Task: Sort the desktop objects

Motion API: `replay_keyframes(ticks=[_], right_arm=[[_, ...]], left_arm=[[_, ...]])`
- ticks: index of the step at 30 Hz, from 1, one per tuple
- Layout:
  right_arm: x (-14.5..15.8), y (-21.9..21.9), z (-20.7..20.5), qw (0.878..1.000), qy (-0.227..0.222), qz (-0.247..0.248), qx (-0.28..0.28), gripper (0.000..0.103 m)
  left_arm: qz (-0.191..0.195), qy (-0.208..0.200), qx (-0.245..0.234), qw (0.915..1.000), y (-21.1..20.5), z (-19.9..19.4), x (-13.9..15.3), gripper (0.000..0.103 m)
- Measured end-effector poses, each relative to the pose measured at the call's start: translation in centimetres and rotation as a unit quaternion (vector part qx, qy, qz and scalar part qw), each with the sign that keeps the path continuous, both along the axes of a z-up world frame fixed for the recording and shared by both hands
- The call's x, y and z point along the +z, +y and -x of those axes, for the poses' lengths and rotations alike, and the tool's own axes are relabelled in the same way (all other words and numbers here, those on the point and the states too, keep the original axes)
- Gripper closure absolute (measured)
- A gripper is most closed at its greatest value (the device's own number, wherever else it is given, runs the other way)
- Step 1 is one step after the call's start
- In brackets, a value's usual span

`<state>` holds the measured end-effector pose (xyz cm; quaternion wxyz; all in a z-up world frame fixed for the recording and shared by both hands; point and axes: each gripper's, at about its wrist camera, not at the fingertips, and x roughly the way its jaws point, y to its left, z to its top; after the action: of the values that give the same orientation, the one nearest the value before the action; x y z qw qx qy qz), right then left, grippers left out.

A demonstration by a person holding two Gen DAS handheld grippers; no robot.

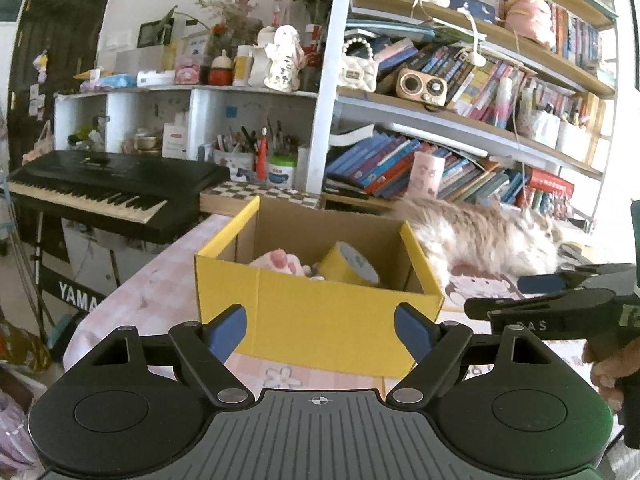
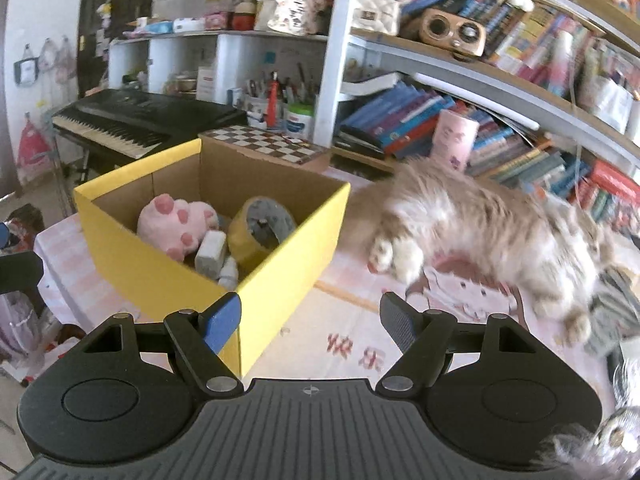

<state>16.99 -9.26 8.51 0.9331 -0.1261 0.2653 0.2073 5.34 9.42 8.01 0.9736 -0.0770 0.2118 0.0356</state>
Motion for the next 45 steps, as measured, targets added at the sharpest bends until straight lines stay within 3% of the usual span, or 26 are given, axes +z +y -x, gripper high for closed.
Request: replay_keyframes(ticks=[4, 21, 34, 40, 45], right_arm=[[-0.4, -0.3, 2.3, 1.0, 0.009, -0.005, -0.018, 0.028], [-2.1, -2.0, 10.4, 0.995, 0.021, -0.023, -0.096, 0.027], [-3.3, -4.1, 14.1, 0.983, 0.024, -0.042, -0.176, 0.021], [-3.8, -4.6, 14.9, 0.981, 0.031, -0.042, -0.188, 0.019], [-3.7, -5.1, 15.6, 0.981, 0.019, -0.035, -0.188, 0.018]], left_arm=[[-0.005, 0.003, -0.001, 1.0, 0.0, 1.1, -0.2, 0.015], [-0.014, 0.019, -0.016, 0.9996, -1.6, 5.3, -1.8, 0.013], [-0.051, 0.029, -0.036, 0.9976, -3.6, 5.6, -2.7, 0.008], [-0.094, 0.039, -0.042, 0.9939, -5.1, 5.2, -2.9, 0.001], [-0.096, 0.048, -0.057, 0.9926, -6.0, 4.6, -3.1, 0.0]])
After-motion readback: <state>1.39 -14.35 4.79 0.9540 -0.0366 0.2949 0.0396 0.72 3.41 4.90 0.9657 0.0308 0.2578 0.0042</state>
